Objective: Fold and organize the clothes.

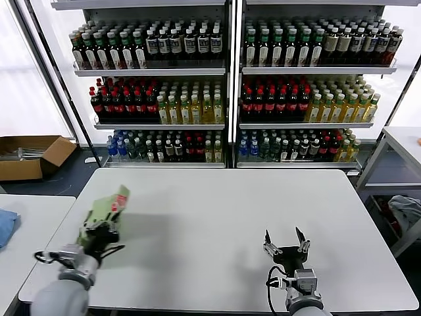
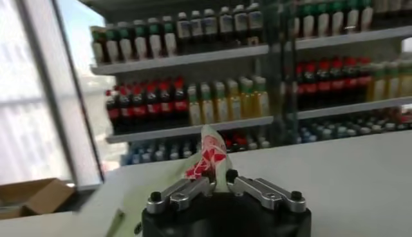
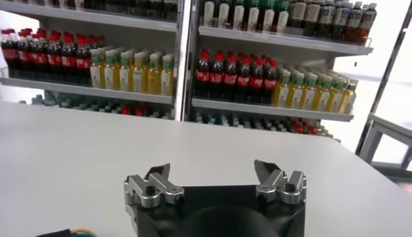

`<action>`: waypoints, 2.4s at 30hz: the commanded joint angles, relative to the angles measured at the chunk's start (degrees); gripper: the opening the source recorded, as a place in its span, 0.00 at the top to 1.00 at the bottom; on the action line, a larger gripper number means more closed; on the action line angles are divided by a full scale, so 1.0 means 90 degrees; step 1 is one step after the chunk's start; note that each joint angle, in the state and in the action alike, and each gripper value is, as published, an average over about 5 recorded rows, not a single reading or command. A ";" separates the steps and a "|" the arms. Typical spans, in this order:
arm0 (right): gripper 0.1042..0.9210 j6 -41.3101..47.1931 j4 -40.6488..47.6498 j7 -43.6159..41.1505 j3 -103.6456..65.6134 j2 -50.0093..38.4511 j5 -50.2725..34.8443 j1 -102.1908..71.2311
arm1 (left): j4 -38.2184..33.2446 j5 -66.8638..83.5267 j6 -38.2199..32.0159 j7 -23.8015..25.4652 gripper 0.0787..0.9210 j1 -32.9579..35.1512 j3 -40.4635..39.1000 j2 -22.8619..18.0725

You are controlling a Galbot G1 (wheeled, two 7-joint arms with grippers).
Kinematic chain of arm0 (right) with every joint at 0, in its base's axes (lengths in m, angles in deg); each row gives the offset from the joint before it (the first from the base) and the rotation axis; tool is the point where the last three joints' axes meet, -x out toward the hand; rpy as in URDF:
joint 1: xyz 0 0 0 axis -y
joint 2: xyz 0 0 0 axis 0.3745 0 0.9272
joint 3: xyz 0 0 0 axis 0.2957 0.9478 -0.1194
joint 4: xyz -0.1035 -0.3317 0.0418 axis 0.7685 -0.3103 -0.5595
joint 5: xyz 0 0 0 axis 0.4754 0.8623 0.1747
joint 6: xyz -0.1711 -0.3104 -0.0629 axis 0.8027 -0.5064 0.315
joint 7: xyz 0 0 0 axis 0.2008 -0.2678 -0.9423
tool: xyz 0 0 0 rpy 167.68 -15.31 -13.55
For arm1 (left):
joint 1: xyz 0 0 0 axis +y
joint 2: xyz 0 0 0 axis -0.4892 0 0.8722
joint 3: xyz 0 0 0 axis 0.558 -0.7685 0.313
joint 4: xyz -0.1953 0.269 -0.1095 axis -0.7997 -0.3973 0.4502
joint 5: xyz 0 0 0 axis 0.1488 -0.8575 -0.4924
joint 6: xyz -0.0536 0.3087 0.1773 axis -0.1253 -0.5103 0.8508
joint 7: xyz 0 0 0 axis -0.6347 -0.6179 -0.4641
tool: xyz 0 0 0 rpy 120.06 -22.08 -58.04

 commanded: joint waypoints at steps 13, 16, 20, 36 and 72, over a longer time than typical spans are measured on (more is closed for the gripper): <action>0.12 -0.0059 0.0072 -0.0015 -0.0046 0.0197 0.0090 -0.0148 | 0.0943 0.0363 -0.0187 0.0235 0.92 -0.1318 -0.2893 -0.1631; 0.12 -0.0058 0.0106 -0.0025 0.0027 0.0179 -0.0362 0.0007 | 0.0314 0.1067 -0.0216 0.0174 0.83 -0.1182 -0.2974 -0.1521; 0.12 0.0077 0.0162 0.0006 0.0175 0.0132 -0.1192 0.0346 | -0.0548 0.1515 -0.0127 -0.0077 0.68 -0.0967 -0.2846 -0.1390; 0.12 0.0958 0.1142 0.1927 0.1558 0.0669 -0.5646 0.2754 | -0.0702 0.0570 0.0232 -0.0841 0.16 0.0053 -0.0019 -0.0175; 0.84 0.0900 0.1365 0.1675 0.1760 0.0336 -0.3350 0.2278 | -0.0530 0.0819 0.0089 -0.0812 0.12 0.0353 0.0327 -0.0660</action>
